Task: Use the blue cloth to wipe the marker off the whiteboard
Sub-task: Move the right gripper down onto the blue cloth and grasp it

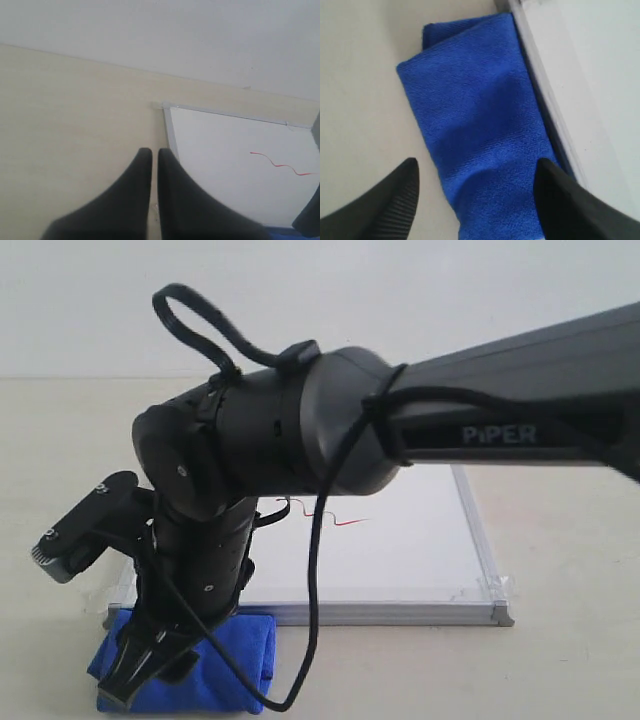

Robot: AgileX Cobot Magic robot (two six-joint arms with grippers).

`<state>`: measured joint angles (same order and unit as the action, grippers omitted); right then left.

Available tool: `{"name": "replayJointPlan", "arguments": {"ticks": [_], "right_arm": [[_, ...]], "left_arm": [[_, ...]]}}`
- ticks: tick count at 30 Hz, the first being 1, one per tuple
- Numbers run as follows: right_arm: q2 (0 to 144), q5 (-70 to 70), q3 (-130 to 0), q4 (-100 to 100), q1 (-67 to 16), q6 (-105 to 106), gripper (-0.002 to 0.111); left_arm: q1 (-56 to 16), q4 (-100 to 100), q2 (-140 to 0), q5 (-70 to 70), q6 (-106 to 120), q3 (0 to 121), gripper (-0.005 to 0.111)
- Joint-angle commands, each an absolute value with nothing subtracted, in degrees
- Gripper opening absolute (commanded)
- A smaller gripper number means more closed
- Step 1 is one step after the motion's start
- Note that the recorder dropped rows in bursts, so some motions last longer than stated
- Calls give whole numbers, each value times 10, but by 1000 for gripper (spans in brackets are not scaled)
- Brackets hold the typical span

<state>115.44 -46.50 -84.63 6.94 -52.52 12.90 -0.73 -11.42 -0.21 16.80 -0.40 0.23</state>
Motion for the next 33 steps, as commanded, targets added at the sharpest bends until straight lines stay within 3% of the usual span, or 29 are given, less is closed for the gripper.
{"name": "replayJointPlan", "arguments": {"ticks": [1, 13, 18, 33], "right_arm": [[1180, -483, -867, 53, -525, 65, 58], [1214, -475, -869, 40, -525, 36, 59], [1219, -464, -869, 36, -525, 28, 72], [1257, -452, -870, 37, -525, -22, 70]], "left_arm": [[-6, -112, 0, 168, -4, 0, 4], [-6, -112, 0, 168, -4, 0, 4], [-6, -112, 0, 168, -4, 0, 4], [-6, -112, 0, 168, -4, 0, 4]]}}
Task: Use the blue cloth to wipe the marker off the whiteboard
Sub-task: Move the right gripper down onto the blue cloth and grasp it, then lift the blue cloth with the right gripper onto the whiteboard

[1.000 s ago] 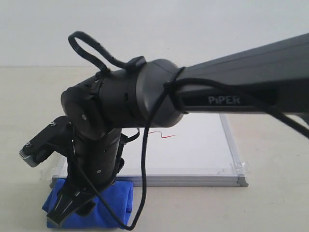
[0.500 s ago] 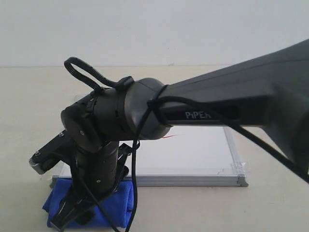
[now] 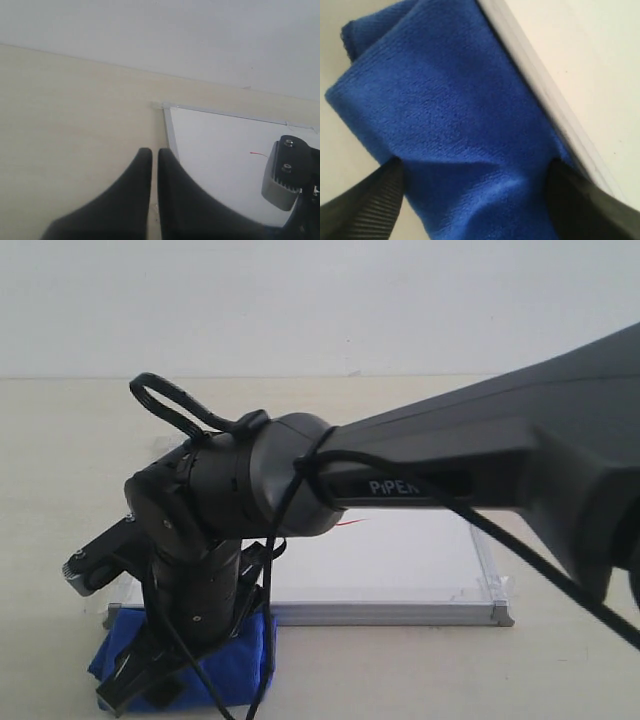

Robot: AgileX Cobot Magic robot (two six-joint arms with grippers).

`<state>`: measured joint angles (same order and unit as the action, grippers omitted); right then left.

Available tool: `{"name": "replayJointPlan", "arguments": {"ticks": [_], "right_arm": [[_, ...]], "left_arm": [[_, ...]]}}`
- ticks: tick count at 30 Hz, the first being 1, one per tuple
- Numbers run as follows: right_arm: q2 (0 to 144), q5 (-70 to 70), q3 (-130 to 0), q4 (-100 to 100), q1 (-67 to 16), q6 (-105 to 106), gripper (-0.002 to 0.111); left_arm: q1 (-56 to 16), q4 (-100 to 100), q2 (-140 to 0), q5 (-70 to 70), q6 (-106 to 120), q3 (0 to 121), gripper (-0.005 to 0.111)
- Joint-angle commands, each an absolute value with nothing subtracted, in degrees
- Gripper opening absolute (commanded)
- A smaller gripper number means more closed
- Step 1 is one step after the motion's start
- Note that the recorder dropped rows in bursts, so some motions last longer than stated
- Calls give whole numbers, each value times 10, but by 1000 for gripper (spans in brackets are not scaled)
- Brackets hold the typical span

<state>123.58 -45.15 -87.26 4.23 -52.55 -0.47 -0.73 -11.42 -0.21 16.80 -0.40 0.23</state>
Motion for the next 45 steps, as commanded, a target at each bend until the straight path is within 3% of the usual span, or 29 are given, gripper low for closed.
{"name": "replayJointPlan", "arguments": {"ticks": [1, 11, 22, 30, 45], "right_arm": [[1257, -451, -870, 37, -525, -25, 66], [1257, -469, -870, 37, -525, -24, 2], [1224, -577, -959, 35, -525, 20, 0], [1165, -581, -1039, -149, -518, 4, 0], [1234, -545, -1062, -9, -321, 39, 0]], "left_arm": [[-6, -112, 0, 168, -4, 0, 4], [-6, -112, 0, 168, -4, 0, 4], [-6, -112, 0, 168, -4, 0, 4], [-6, -112, 0, 168, -4, 0, 4], [-6, -112, 0, 168, -4, 0, 4]]}}
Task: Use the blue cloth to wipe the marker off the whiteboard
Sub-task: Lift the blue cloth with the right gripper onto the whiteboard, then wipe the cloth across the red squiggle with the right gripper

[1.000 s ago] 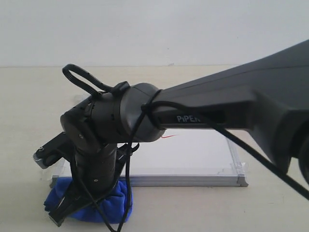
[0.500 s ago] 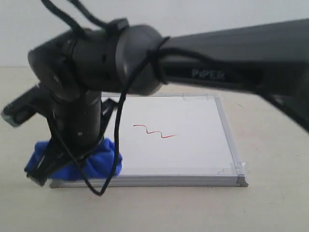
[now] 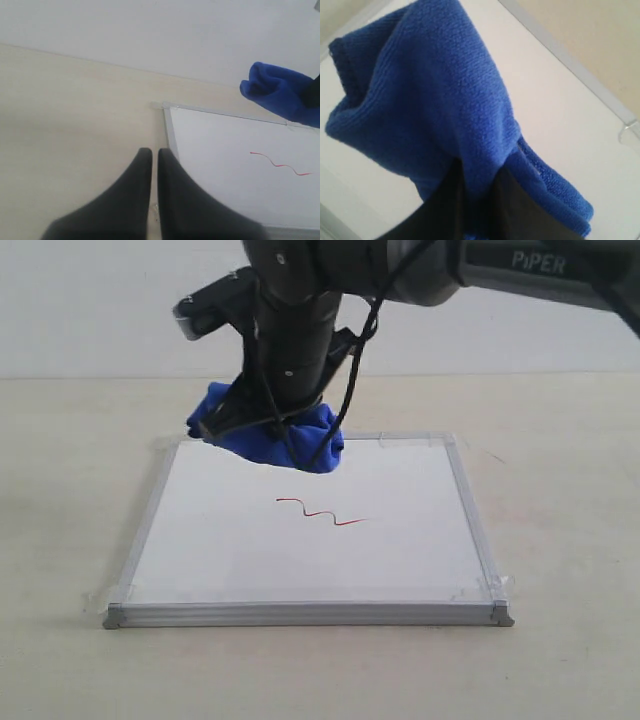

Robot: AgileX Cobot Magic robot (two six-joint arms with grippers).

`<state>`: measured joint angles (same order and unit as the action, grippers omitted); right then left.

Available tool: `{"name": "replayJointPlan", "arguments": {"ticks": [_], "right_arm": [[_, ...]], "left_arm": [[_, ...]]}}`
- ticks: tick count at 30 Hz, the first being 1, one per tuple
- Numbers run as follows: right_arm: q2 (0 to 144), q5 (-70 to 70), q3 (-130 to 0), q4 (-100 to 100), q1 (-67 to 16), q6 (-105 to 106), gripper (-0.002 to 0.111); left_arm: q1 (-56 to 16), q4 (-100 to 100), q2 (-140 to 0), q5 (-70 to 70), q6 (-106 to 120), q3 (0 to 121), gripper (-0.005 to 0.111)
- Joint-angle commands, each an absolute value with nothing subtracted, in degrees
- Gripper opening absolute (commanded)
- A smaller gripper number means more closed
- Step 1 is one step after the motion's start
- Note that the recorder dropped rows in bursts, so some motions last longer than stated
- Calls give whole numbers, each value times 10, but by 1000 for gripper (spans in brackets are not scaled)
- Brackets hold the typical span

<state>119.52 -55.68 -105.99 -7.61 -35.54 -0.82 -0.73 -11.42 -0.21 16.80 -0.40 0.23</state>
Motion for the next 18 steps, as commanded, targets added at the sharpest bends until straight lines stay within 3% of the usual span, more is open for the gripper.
{"name": "replayJointPlan", "arguments": {"ticks": [1, 12, 18], "right_arm": [[1245, -536, -1062, 5, -317, 51, 0], [1387, -536, -1168, 68, -310, 59, 0], [1424, -578, -1179, -102, -297, -20, 0]], "left_arm": [[-6, -112, 0, 168, -4, 0, 4], [-6, -112, 0, 168, -4, 0, 4], [-6, -112, 0, 168, -4, 0, 4]]}}
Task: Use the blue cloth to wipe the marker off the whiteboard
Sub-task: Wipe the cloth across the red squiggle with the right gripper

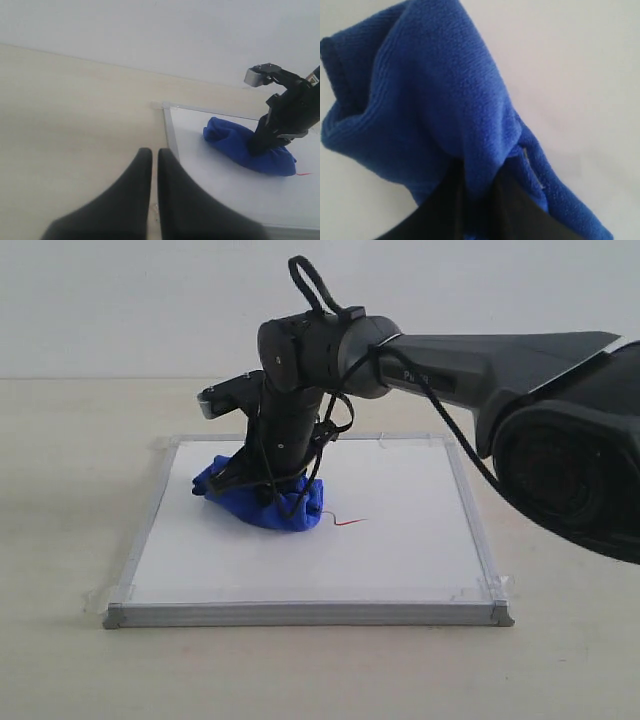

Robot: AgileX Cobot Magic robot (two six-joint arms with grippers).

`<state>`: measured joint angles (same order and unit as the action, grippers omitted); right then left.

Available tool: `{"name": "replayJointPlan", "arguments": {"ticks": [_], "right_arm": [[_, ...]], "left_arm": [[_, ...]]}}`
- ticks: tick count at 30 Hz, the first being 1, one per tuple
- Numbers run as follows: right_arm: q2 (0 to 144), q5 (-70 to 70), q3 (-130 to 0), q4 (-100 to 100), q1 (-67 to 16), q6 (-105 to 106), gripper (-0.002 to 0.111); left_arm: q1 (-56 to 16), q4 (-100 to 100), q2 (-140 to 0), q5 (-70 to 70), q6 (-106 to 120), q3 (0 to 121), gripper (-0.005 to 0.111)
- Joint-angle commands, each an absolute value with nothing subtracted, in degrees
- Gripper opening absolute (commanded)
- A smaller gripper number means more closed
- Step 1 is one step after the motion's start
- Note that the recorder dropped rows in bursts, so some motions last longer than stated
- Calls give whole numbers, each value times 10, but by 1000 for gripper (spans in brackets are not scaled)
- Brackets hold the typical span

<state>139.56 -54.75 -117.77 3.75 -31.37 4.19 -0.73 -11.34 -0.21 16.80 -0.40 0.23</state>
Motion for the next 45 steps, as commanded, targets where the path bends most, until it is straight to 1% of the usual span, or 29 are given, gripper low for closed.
{"name": "replayJointPlan", "arguments": {"ticks": [1, 4, 6, 10, 14, 17, 20, 22, 27, 31, 35, 41, 45], "right_arm": [[1424, -595, -1179, -143, -291, -41, 0], [1422, -636, -1179, -214, -278, -71, 0], [1416, -634, -1179, -218, -271, -84, 0], [1407, -602, -1179, -112, -282, -50, 0], [1408, -590, -1179, -17, -328, 59, 0], [1410, -621, -1179, -64, -363, 67, 0], [1412, -660, -1179, -140, -372, 51, 0], [1412, -699, -1179, -190, -364, 38, 0], [1411, -700, -1179, -244, -311, 13, 0], [1410, -700, -1178, -175, -290, 0, 0], [1411, -700, -1178, -97, -325, 52, 0], [1411, -700, -1178, -93, -407, 90, 0], [1411, -700, -1178, -111, -425, 97, 0]], "left_arm": [[-6, -112, 0, 168, -4, 0, 4], [-6, -112, 0, 168, -4, 0, 4], [-6, -112, 0, 168, -4, 0, 4], [-6, -112, 0, 168, -4, 0, 4], [-6, -112, 0, 168, -4, 0, 4], [-6, -112, 0, 168, -4, 0, 4], [-6, -112, 0, 168, -4, 0, 4], [-6, -112, 0, 168, -4, 0, 4], [-6, -112, 0, 168, -4, 0, 4], [-6, -112, 0, 168, -4, 0, 4], [-6, -112, 0, 168, -4, 0, 4], [-6, -112, 0, 168, -4, 0, 4], [-6, -112, 0, 168, -4, 0, 4]]}}
